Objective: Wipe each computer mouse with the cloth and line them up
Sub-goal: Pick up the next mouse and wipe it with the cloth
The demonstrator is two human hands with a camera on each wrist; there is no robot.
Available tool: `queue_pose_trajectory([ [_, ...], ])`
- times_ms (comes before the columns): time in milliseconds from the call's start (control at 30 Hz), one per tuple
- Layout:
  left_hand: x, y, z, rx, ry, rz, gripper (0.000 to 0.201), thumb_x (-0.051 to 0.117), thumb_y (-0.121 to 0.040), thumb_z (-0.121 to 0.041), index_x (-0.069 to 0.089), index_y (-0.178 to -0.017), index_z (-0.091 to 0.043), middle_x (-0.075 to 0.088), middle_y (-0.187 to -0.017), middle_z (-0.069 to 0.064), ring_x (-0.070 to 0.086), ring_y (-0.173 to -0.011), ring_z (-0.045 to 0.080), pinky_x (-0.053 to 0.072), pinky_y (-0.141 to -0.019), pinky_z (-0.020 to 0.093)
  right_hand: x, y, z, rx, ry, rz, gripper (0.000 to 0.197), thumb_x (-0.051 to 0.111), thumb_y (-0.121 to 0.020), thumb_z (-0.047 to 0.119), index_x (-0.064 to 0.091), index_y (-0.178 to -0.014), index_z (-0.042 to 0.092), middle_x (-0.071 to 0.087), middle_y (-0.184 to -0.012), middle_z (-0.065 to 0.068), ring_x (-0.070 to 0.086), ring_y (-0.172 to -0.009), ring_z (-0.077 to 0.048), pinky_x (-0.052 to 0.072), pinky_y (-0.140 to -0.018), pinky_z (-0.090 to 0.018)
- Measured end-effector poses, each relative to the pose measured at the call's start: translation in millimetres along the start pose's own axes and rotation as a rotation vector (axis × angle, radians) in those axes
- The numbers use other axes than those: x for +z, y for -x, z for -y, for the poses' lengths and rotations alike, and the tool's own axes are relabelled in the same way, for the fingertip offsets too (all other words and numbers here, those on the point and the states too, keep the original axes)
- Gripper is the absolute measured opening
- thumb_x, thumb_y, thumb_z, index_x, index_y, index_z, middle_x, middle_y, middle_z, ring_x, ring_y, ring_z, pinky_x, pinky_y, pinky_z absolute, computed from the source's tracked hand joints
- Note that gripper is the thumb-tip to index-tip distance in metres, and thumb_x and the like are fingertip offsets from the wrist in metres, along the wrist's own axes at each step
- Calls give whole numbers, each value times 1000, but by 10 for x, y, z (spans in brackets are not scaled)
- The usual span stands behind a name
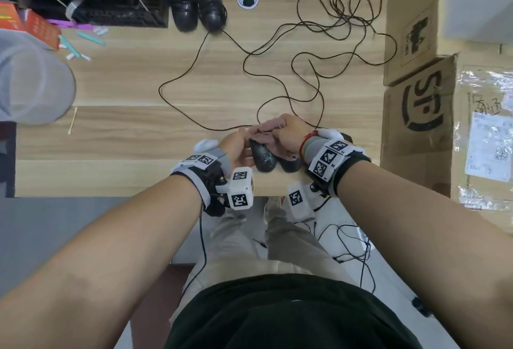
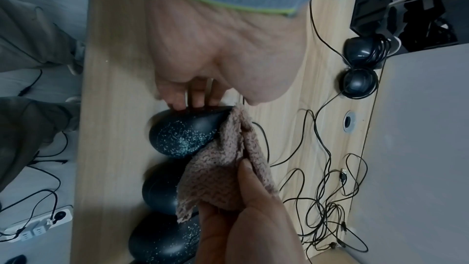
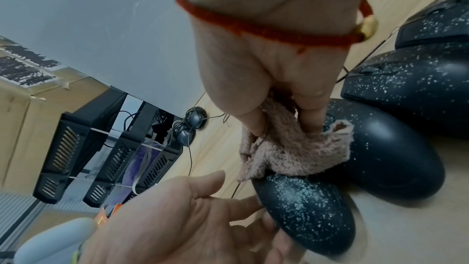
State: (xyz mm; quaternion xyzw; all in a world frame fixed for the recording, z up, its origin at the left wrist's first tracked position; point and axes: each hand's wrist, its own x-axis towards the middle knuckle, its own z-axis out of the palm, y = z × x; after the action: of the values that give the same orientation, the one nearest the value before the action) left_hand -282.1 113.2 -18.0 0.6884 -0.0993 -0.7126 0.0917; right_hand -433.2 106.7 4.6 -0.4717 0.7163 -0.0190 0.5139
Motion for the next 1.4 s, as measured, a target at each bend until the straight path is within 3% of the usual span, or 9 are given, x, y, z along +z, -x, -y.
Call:
queue_pose_trajectory([
  [167, -66, 2, -3, -3, -62, -85, 30, 56, -103, -25, 54, -79, -6, 54, -64, 8, 49, -53, 21, 40, -36, 16, 111, -5, 45, 16, 44, 19, 24, 52, -95, 13, 62, -115, 3, 65, -110, -14, 60, -103, -32, 45, -82, -33],
  [300, -121, -149, 52, -24, -9, -80, 30, 57, -101, -37, 60, -92, -8, 71, -108, 18, 67, -91, 31, 57, -86, 43, 247, 44, 74, 28, -44, 19, 24, 53, -97, 13, 63, -116, 2, 67, -114, -18, 61, -107, -33, 47, -88, -34],
  [400, -167, -92, -2, -32, 15, -81, 41, 50, -104, -42, 56, -88, -5, 65, -112, 16, 62, -104, 30, 51, -97, 45, 305, 80, 121, 14, -120, 38, 22, 55, -97, 19, 65, -113, 8, 69, -110, -14, 62, -103, -29, 48, -90, -35],
  [567, -323, 96, -161, -3, 107, 61, 57, 37, -102, -60, 53, -135, -17, 65, -128, 8, 63, -99, 26, 49, -64, 35, 260, 220, 406, -11, -428, 85, 30, 52, -99, 46, 70, -94, 22, 72, -86, 7, 69, -86, -10, 51, -70, -21],
  [767, -516, 598, -684, 140, 314, 324, 42, 33, -106, -46, 63, -117, -20, 67, -124, 12, 66, -101, 29, 55, -78, 40, 5, 347, 875, -341, -347, 31, 33, 52, -102, 24, 61, -72, 14, 54, -68, -6, 51, -56, -19, 43, -53, -25],
  [867, -593, 1016, -949, 227, 357, 536, 27, 35, -99, -31, 55, -92, -15, 72, -100, 14, 72, -86, 29, 57, -80, 47, -176, 468, 1089, -499, -366, -27, 6, 68, -93, 21, 74, -93, 23, 59, -86, 3, 58, -61, -8, 46, -50, -25],
  [1067, -760, 1427, -1295, 308, 258, 422, 47, 36, -97, -27, 57, -131, -1, 59, -136, 24, 61, -118, 42, 45, -101, 64, -402, 756, 1469, -659, -228, -34, 24, 86, -75, 14, 71, -90, 26, 52, -104, 2, 57, -71, 4, 52, -62, -18],
  [1267, -703, 1613, -1415, 360, 285, 420, 44, 26, -103, -23, 68, -100, -8, 69, -93, 13, 67, -73, 26, 56, -67, 34, -471, 701, 1770, -546, -450, -219, 16, 79, -78, 35, 64, -83, 30, 66, -85, 6, 58, -58, -14, 48, -57, -29],
  [1400, -768, 1617, -1435, 392, 307, 349, 40, 26, -105, -32, 57, -96, -8, 58, -83, 16, 63, -61, 25, 57, -60, 36, -392, 842, 1766, -638, -376, -82, 30, 82, -78, 4, 56, -74, 20, 59, -62, 9, 51, -38, -14, 43, -39, -25],
])
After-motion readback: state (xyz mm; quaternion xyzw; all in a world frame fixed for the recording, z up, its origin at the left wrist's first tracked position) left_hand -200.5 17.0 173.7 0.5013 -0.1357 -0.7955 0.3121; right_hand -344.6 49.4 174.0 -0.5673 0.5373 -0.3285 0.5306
